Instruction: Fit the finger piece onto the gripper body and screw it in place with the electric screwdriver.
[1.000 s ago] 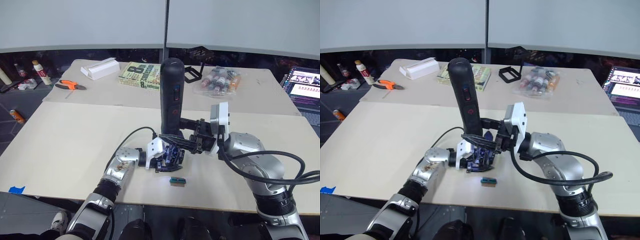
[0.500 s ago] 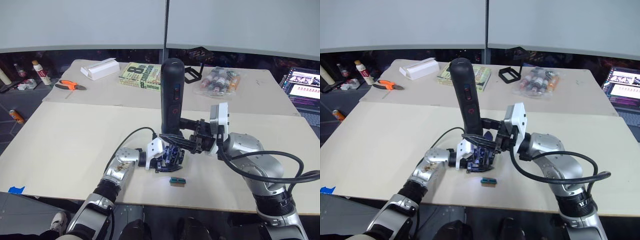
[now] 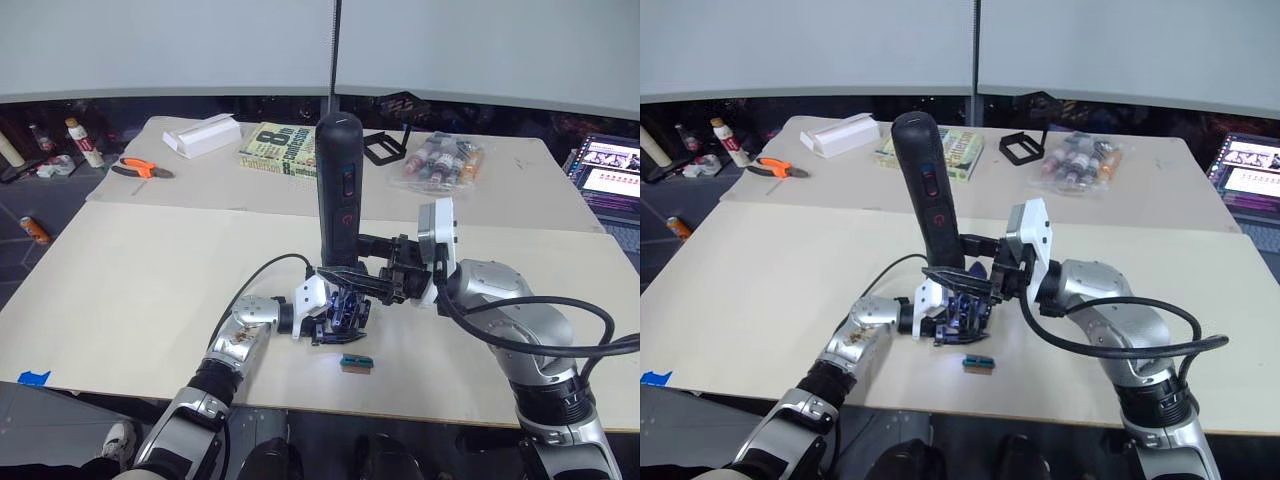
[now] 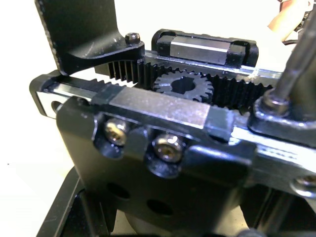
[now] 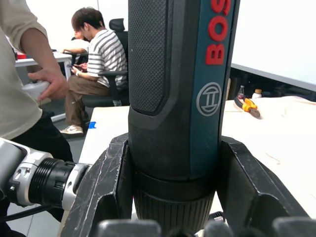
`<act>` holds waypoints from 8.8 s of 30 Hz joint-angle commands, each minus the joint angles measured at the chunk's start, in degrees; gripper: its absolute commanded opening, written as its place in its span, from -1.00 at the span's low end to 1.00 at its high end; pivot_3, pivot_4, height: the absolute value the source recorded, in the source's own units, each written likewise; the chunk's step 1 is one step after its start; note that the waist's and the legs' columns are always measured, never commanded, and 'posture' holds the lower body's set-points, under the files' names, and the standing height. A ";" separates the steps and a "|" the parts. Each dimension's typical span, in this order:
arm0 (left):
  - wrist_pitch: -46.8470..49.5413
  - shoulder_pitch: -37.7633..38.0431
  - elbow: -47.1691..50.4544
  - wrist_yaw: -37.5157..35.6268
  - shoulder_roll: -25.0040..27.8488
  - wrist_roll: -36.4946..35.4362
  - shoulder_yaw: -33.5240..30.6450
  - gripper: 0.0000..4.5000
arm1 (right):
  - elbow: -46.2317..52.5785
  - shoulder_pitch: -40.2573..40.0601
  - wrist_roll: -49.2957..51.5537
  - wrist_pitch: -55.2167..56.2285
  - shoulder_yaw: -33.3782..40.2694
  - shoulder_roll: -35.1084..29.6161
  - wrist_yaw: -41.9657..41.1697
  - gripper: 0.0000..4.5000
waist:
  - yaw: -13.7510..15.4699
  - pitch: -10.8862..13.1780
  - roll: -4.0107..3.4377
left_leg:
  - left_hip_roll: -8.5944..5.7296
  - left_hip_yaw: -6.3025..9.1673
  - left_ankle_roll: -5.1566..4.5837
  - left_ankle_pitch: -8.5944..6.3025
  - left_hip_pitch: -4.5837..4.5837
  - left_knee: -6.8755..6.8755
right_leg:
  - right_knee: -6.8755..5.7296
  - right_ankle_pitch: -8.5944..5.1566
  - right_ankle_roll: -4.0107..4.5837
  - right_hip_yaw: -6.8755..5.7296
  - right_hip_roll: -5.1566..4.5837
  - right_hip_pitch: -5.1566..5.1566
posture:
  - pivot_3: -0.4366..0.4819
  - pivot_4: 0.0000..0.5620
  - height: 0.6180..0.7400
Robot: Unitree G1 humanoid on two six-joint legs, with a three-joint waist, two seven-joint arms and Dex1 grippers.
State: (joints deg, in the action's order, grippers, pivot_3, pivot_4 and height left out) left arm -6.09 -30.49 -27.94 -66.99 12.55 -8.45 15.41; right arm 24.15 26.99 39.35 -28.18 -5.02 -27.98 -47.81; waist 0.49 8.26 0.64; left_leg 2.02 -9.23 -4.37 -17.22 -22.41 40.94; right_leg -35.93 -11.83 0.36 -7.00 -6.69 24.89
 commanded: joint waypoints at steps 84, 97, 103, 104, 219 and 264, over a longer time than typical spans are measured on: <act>4.15 17.76 16.81 -18.43 30.12 -19.72 -22.93 0.98 | 8.17 -41.62 8.37 13.16 45.63 -12.03 -10.38 -0.15 | 0.28 0.10 -0.06 | -0.04 -0.02 0.04 0.00 -0.04 -0.06 | 0.01 -0.02 -0.09 0.19 0.03 0.13 | -0.05 -0.47 1.00; 5.55 19.09 30.90 -11.20 23.35 -11.72 -9.33 0.98 | 19.88 -29.74 16.05 8.80 29.46 -11.00 -0.88 -0.15 | 0.19 0.14 -0.14 | -0.04 -0.04 0.11 0.04 0.00 -0.08 | -0.05 -0.03 -0.04 0.23 0.09 0.13 | -0.05 -0.47 1.00; 6.73 17.59 31.10 -6.68 18.49 -7.73 -3.39 0.98 | 20.66 -27.66 13.11 9.65 20.43 -8.44 -0.07 -0.15 | 0.40 0.15 -0.12 | -0.06 -0.04 0.08 0.03 -0.04 -0.05 | -0.02 -0.02 -0.04 0.19 0.08 0.12 | -0.05 -0.47 1.00; 6.65 17.42 30.98 -6.40 18.20 -7.28 -2.78 0.98 | 20.45 -27.38 12.65 9.84 19.42 -8.16 -0.14 -0.15 | 0.34 0.15 -0.12 | -0.06 -0.04 0.08 0.03 -0.04 -0.04 | -0.03 -0.02 -0.04 0.19 0.08 0.13 | -0.05 -0.47 1.00; 5.24 13.03 21.26 -0.93 9.03 -0.80 6.54 0.98 | 5.40 -24.46 -6.21 19.94 2.71 0.92 -8.36 -0.15 | 0.33 0.14 -0.13 | -0.07 -0.05 0.07 0.04 0.07 0.05 | -0.11 -0.02 -0.05 0.16 0.10 0.00 | -0.05 -0.47 1.00; 6.70 13.15 22.79 -0.61 9.21 -1.02 6.21 0.98 | 2.74 -23.50 -9.22 18.69 0.15 0.65 -6.66 -0.15 | 0.28 0.13 -0.15 | -0.06 -0.04 0.06 0.04 0.15 0.04 | -0.10 -0.02 -0.04 0.16 0.08 -0.08 | -0.05 -0.47 1.00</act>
State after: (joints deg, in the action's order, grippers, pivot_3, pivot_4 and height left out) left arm 0.17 -17.65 -5.74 -67.89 21.98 -9.33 21.17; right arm 26.56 3.52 30.74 -9.03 -4.56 -26.62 -54.83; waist 0.77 8.40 0.50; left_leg 1.96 -9.27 -4.31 -17.18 -22.25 40.98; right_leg -36.03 -11.85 0.32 -6.84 -6.60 24.81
